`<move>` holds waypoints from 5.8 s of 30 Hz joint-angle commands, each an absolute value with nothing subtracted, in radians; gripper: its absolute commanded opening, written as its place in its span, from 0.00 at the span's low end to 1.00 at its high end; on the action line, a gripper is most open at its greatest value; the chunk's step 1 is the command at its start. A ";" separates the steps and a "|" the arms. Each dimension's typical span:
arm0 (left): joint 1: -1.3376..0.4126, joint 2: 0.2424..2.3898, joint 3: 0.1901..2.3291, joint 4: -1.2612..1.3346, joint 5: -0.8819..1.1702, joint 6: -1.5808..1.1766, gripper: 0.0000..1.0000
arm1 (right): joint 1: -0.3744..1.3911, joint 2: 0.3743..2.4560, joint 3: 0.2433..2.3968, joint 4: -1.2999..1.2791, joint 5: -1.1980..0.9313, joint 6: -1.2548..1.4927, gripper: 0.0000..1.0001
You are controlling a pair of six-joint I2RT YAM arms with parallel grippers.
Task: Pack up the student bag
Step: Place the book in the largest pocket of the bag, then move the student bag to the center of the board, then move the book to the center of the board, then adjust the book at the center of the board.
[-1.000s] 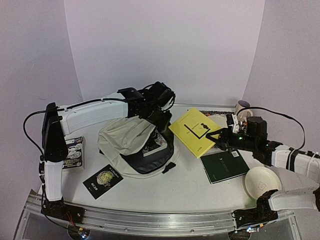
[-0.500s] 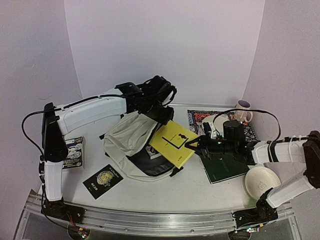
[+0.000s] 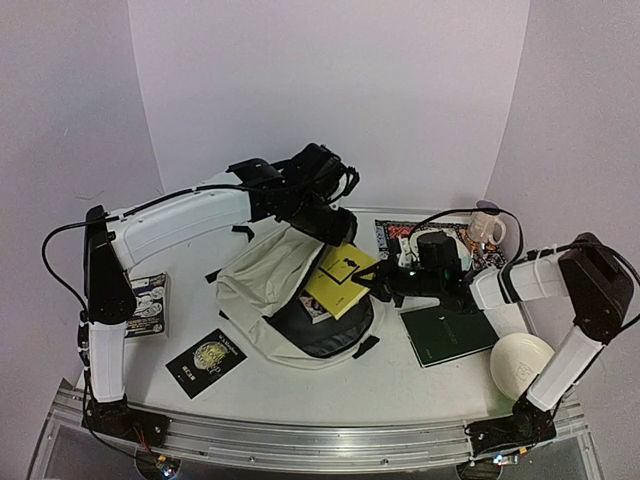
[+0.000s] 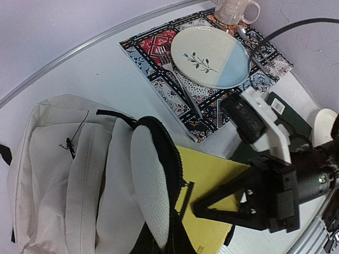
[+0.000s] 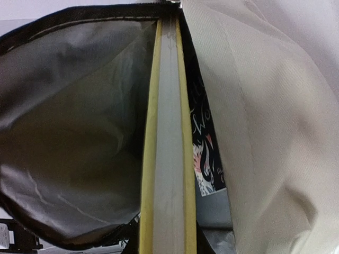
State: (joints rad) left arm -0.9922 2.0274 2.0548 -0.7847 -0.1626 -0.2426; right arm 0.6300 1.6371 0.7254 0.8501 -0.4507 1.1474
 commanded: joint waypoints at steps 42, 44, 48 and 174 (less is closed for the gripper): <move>-0.967 1.905 1.663 -0.539 -0.224 -0.328 0.03 | 0.707 1.621 0.994 0.199 -0.231 0.552 0.86; -0.966 1.916 1.633 -0.518 -0.206 -0.338 0.04 | 0.696 1.578 0.988 0.126 -0.175 0.508 0.92; -0.966 1.964 1.610 -0.492 -0.167 -0.352 0.09 | 0.625 1.500 0.948 0.033 -0.103 0.444 0.98; -1.156 1.918 1.266 -0.487 -0.406 -0.831 0.74 | 0.694 1.625 0.824 -0.073 -0.621 0.287 0.94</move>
